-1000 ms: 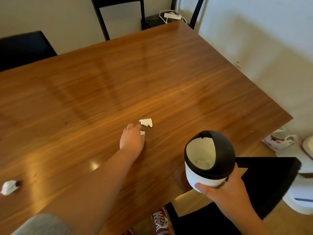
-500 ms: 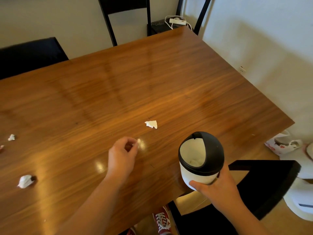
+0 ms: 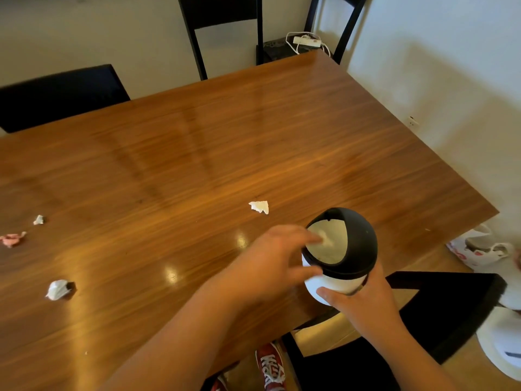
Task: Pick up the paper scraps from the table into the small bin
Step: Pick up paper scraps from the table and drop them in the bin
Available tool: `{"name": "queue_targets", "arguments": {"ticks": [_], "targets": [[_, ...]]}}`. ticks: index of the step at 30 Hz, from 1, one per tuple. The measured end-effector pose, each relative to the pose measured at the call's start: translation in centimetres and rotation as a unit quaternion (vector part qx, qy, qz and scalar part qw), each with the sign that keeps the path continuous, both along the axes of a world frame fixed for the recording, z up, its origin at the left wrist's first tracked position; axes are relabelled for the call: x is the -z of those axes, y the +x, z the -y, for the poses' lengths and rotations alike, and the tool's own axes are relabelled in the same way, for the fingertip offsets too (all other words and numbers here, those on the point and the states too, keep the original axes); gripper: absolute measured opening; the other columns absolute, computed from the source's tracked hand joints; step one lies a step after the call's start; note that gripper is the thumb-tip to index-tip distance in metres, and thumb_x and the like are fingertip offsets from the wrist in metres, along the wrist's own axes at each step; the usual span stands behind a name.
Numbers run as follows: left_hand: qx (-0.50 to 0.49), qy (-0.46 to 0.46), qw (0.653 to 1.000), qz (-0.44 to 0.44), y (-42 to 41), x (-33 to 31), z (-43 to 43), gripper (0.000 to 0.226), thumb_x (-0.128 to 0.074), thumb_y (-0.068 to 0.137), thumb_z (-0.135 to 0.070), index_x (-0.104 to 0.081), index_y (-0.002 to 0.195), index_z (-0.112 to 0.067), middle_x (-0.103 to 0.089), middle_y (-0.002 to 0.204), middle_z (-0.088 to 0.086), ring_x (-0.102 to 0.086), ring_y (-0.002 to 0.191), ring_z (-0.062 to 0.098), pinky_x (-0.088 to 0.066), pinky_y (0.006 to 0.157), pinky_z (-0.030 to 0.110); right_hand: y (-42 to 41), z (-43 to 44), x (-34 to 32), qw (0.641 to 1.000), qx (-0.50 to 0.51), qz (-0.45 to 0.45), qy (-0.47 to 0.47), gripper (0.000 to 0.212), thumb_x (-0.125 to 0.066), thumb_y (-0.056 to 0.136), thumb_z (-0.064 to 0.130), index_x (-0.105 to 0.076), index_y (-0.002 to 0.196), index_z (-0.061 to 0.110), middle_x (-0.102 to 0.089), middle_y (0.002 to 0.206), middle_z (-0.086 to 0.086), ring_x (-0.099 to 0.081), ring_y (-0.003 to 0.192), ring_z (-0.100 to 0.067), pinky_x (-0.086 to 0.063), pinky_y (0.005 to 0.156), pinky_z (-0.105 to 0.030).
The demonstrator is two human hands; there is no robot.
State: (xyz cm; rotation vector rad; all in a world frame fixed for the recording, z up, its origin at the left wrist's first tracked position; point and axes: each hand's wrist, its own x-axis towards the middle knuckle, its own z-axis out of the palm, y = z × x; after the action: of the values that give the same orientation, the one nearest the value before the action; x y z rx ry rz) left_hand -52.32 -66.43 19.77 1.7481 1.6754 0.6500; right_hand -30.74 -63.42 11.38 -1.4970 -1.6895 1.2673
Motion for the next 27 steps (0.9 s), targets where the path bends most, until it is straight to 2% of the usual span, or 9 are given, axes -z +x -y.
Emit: {"name": "queue_targets", "arguments": {"ticks": [1,2,4,8,10,13,17,22,27], "targets": [[0.044,-0.013,0.999,-0.018,0.2,1.2,0.4,0.041,-0.059,0.090,-0.047,-0.054,0.130,-0.037,-0.055,0.133,-0.019,-0.043,0.121,-0.011,-0.034,0.103,0.014,0.2,-0.1,0.0,1.000,0.002,0.002,0.000,0.107,-0.097,0.039,0.046,-0.035,0.122,0.074,-0.054,0.118,0.042,-0.053,0.108,0.019,-0.044,0.065,0.004],[0.034,-0.010,0.999,-0.006,0.0,1.8,0.6,0.041,-0.056,0.090,-0.050,-0.054,0.130,-0.038,-0.055,0.132,-0.022,-0.041,0.118,-0.018,-0.033,0.098,0.008,0.4,-0.1,0.1,1.000,0.002,0.005,0.000,0.107,-0.097,0.038,0.046,-0.035,0.119,0.076,-0.053,0.117,0.044,-0.052,0.107,0.021,-0.042,0.063,0.006],[-0.039,0.007,0.999,0.037,-0.6,2.7,0.6,0.039,-0.051,0.089,-0.055,-0.056,0.124,-0.039,-0.059,0.120,-0.024,-0.048,0.107,-0.020,-0.041,0.087,0.006,0.7,-0.1,0.2,1.000,0.001,0.010,-0.004,0.108,-0.097,0.035,0.044,-0.032,0.114,0.080,-0.049,0.114,0.050,-0.048,0.105,0.027,-0.038,0.059,0.008],[-0.124,-0.016,0.992,0.004,-2.2,5.8,-1.9,0.029,-0.055,0.089,-0.052,-0.061,0.113,-0.038,-0.064,0.107,-0.019,-0.059,0.098,-0.005,-0.053,0.084,0.021,1.1,-0.1,0.7,1.000,0.009,0.003,-0.022,0.109,-0.095,0.033,0.045,-0.030,0.113,0.082,-0.048,0.111,0.052,-0.047,0.104,0.029,-0.039,0.060,0.007],[-0.159,-0.061,0.984,-0.045,-3.7,8.0,-4.0,0.027,-0.061,0.090,-0.045,-0.062,0.115,-0.033,-0.062,0.114,-0.012,-0.059,0.104,0.005,-0.052,0.089,0.028,1.3,-0.2,1.1,1.000,0.017,0.003,-0.024,0.109,-0.094,0.032,0.044,-0.030,0.111,0.084,-0.047,0.110,0.053,-0.047,0.104,0.028,-0.039,0.060,0.007],[-0.179,-0.119,0.966,-0.142,-5.9,10.8,-7.3,0.043,-0.060,0.092,-0.038,-0.053,0.133,-0.026,-0.052,0.135,0.002,-0.052,0.121,0.023,-0.047,0.097,0.037,1.7,-0.3,1.7,0.999,0.015,0.009,-0.027,0.113,-0.095,0.031,0.046,-0.028,0.114,0.083,-0.047,0.113,0.052,-0.047,0.106,0.026,-0.042,0.064,0.006],[-0.181,-0.129,0.951,-0.216,-7.1,13.6,-10.1,0.049,-0.056,0.094,-0.036,-0.045,0.140,-0.024,-0.045,0.140,0.006,-0.043,0.128,0.028,-0.046,0.098,0.041,2.1,-0.6,2.7,0.999,0.018,0.004,-0.028,0.118,-0.097,0.029,0.044,-0.030,0.119,0.081,-0.049,0.118,0.048,-0.049,0.108,0.025,-0.042,0.067,0.005],[-0.179,-0.125,0.937,-0.272,-6.6,15.1,-11.6,0.038,-0.051,0.097,-0.043,-0.057,0.126,-0.018,-0.053,0.129,0.007,-0.050,0.119,0.028,-0.052,0.090,0.039,2.7,-1.1,3.0,0.999,0.032,0.015,-0.021,0.120,-0.097,0.028,0.045,-0.031,0.123,0.078,-0.048,0.120,0.049,-0.047,0.110,0.026,-0.041,0.067,0.006],[-0.184,-0.122,0.948,-0.230,-6.0,15.4,-11.4,0.011,-0.053,0.097,-0.017,-0.061,0.101,-0.013,-0.061,0.107,0.008,-0.061,0.091,0.027,-0.045,0.067,0.032,2.6,-1.7,2.7,0.999,0.040,0.018,-0.023,0.115,-0.094,0.028,0.045,-0.031,0.116,0.082,-0.048,0.114,0.052,-0.048,0.106,0.027,-0.042,0.066,0.006]]}}
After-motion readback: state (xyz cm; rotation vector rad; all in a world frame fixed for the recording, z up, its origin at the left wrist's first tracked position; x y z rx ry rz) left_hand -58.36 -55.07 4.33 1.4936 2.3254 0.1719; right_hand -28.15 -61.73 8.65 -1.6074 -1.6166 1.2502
